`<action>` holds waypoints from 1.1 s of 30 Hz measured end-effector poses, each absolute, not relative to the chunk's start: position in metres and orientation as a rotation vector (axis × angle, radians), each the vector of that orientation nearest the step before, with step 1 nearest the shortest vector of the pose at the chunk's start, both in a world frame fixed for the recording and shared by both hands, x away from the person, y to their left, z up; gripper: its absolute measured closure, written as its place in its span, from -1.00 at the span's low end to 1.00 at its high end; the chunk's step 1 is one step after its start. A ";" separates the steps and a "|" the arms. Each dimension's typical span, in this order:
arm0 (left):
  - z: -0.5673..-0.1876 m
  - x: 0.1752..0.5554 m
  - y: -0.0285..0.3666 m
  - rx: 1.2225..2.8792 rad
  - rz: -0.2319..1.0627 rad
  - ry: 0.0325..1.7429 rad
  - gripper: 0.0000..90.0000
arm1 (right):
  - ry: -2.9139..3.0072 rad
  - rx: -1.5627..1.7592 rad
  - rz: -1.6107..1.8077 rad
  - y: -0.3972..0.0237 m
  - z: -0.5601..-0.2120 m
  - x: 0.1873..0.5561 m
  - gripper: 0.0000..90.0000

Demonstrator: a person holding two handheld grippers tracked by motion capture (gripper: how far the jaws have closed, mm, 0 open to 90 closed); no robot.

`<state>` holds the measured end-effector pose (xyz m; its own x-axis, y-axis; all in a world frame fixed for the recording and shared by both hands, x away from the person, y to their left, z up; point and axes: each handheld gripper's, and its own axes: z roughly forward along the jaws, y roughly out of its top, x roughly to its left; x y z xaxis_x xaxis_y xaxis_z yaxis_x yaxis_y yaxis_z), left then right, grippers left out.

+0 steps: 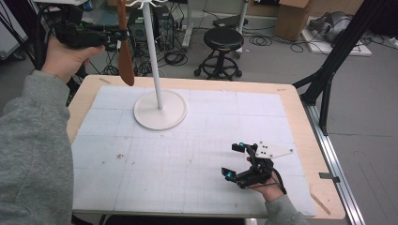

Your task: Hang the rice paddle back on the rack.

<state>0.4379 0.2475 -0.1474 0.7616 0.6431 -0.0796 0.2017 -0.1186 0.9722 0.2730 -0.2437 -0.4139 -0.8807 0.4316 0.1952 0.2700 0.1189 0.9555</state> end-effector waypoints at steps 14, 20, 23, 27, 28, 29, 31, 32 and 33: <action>-0.143 0.446 0.248 1.677 0.443 0.690 0.45 | 2.263 0.715 1.854 -0.243 -0.415 0.275 -1.00; -0.144 0.448 0.245 1.683 0.443 0.691 0.45 | 2.258 0.714 1.856 -0.243 -0.415 0.275 -1.00; -0.146 0.449 0.243 1.686 0.443 0.691 0.45 | 2.265 0.715 1.854 -0.243 -0.415 0.275 -1.00; -0.148 0.451 0.242 1.691 0.442 0.702 0.45 | 2.264 0.713 1.858 -0.244 -0.415 0.275 -1.00; -0.148 0.452 0.241 1.695 0.444 0.701 0.45 | 2.265 0.713 1.858 -0.244 -0.415 0.275 -1.00; -0.148 0.453 0.240 1.695 0.444 0.709 0.45 | 2.264 0.713 1.859 -0.244 -0.415 0.275 -1.00; -0.149 0.454 0.238 1.704 0.448 0.717 0.45 | 2.263 0.712 1.858 -0.243 -0.415 0.276 -1.00; -0.150 0.454 0.237 1.707 0.447 0.717 0.45 | 2.268 0.720 1.858 -0.243 -0.415 0.276 -1.00; -0.151 0.455 0.236 1.707 0.446 0.720 0.45 | 2.267 0.719 1.858 -0.243 -0.415 0.276 -1.00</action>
<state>0.4547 0.2360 -0.1507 0.7378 0.6704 -0.0784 0.2288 -0.1392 0.9635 0.2756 -0.2429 -0.4152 -0.8792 0.4328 0.1995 0.2806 0.1316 0.9508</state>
